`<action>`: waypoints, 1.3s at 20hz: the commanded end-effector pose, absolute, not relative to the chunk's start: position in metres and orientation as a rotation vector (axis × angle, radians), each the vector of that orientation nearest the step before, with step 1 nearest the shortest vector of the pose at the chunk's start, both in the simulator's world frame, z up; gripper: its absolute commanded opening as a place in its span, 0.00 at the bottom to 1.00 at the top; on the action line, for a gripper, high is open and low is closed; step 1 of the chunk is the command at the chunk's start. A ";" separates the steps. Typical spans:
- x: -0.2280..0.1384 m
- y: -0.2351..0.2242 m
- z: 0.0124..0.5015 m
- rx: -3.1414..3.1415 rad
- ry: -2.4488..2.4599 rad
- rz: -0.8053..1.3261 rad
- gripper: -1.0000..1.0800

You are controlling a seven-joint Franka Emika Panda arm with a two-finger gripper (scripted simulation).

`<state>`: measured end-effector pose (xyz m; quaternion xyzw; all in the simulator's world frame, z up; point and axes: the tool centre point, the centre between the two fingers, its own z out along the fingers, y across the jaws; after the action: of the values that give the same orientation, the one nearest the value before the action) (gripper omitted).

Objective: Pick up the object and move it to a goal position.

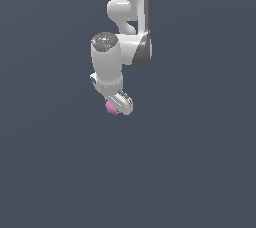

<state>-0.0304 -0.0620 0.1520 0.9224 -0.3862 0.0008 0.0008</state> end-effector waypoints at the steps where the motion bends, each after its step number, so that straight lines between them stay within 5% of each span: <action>1: -0.021 -0.063 0.176 2.895 -1.213 0.002 0.00; 26: 0.063 -0.066 0.365 2.898 -1.210 0.001 0.00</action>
<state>0.0593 -0.0664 0.3567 0.9227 -0.3854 0.0005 0.0004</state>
